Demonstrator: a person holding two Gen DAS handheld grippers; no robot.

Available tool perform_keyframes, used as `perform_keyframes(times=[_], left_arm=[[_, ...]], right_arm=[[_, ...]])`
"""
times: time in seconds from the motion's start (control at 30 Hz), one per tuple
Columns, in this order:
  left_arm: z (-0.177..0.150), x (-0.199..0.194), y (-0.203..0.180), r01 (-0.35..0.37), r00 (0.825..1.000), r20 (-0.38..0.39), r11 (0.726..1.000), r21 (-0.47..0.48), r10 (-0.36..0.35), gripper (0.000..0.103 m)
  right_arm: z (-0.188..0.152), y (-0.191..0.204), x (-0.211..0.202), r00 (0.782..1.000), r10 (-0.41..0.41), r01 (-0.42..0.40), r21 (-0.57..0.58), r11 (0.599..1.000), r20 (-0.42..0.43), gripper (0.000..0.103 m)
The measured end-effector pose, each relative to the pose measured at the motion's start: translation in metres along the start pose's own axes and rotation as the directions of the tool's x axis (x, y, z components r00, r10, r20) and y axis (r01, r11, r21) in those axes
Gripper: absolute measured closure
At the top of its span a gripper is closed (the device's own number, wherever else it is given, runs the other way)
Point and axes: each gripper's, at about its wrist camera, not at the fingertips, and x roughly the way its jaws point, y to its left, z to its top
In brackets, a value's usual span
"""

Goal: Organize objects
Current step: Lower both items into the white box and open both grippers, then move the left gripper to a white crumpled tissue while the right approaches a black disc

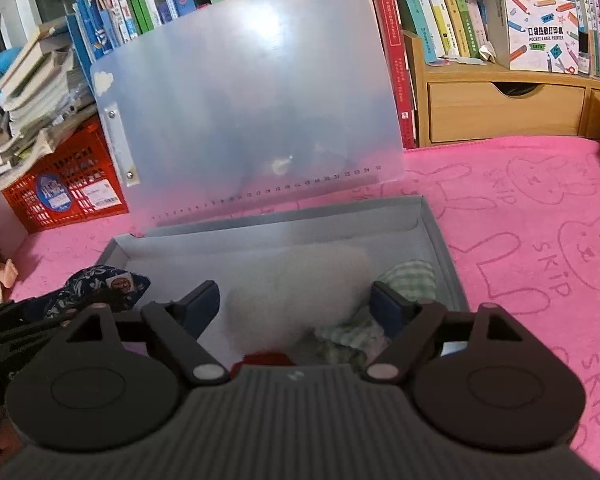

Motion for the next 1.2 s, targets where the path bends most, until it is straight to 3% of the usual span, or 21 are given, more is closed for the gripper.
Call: perform_keyframes(times=[0.23, 0.53, 0.87, 1.2], left_arm=[[0.0, -0.012, -0.002, 0.017, 1.0, 0.012, 1.0, 0.007, -0.017, 0.025], [0.003, -0.05, -0.011, 0.049, 0.997, 0.049, 0.998, 0.027, -0.051, 0.023], [-0.023, -0.12, -0.022, 0.116, 0.988, 0.097, 0.99, 0.085, -0.124, 0.019], [-0.064, -0.179, -0.029, 0.164, 0.973, 0.14, 0.975, 0.15, -0.185, 0.019]], right_arm=[[0.003, -0.005, -0.024, 0.998, 0.032, -0.033, 0.021, 0.999, 0.044, 0.011], [-0.003, -0.006, -0.074, 0.99, 0.046, -0.043, -0.025, 0.999, 0.134, 0.009], [-0.056, 0.003, -0.143, 0.967, 0.07, -0.047, -0.097, 0.994, 0.245, 0.007], [-0.107, 0.012, -0.179, 0.957, 0.081, -0.043, -0.139, 0.989, 0.28, 0.006]])
